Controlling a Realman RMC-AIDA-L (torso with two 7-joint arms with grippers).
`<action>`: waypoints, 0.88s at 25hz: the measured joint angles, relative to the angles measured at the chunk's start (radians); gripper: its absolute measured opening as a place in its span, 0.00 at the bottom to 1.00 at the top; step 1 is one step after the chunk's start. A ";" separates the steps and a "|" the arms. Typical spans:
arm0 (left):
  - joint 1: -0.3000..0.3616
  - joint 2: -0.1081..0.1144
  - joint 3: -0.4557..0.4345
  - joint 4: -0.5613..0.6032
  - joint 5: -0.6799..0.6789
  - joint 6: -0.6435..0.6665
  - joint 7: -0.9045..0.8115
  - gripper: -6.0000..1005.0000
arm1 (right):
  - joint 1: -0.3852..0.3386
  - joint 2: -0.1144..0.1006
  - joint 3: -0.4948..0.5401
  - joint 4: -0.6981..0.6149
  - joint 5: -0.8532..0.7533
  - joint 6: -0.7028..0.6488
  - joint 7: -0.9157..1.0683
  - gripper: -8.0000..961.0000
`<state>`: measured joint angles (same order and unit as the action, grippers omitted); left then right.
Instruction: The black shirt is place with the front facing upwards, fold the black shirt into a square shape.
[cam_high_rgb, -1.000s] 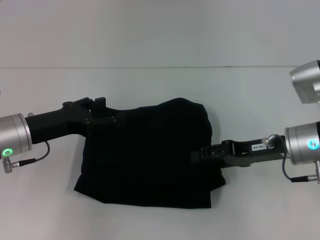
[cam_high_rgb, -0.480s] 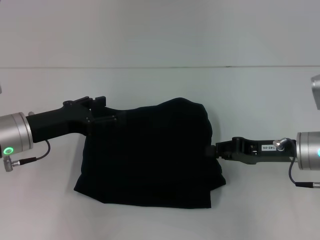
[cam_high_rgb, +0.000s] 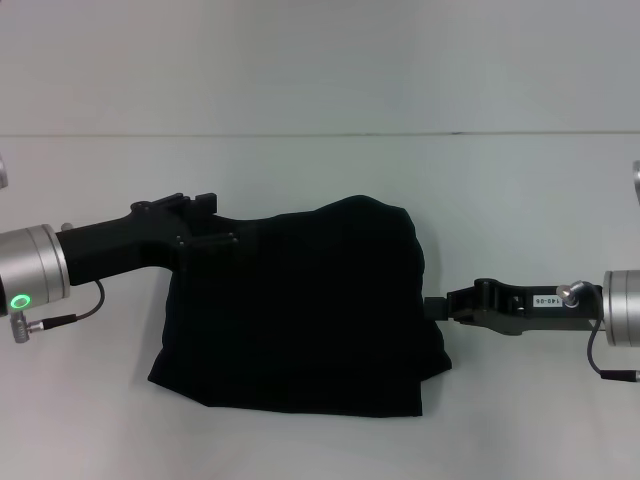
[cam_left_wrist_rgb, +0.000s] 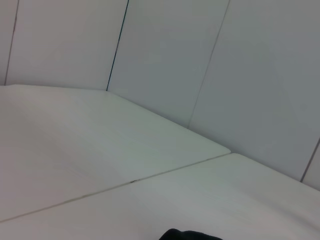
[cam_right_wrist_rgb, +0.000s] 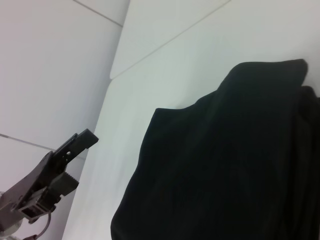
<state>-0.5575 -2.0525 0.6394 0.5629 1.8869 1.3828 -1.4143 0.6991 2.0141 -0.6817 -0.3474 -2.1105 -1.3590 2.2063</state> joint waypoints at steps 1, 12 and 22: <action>0.000 0.000 0.000 0.000 0.000 0.000 0.000 0.91 | -0.002 -0.001 0.000 0.000 0.000 0.001 0.002 0.03; 0.002 -0.005 0.000 0.000 0.000 0.003 0.001 0.92 | -0.015 -0.005 0.000 0.001 -0.002 0.005 0.006 0.06; 0.004 -0.006 0.000 -0.001 0.000 0.003 0.001 0.92 | -0.021 -0.013 0.006 -0.003 -0.002 -0.044 0.024 0.23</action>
<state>-0.5538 -2.0589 0.6396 0.5616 1.8868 1.3855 -1.4135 0.6783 2.0006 -0.6755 -0.3503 -2.1123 -1.4034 2.2300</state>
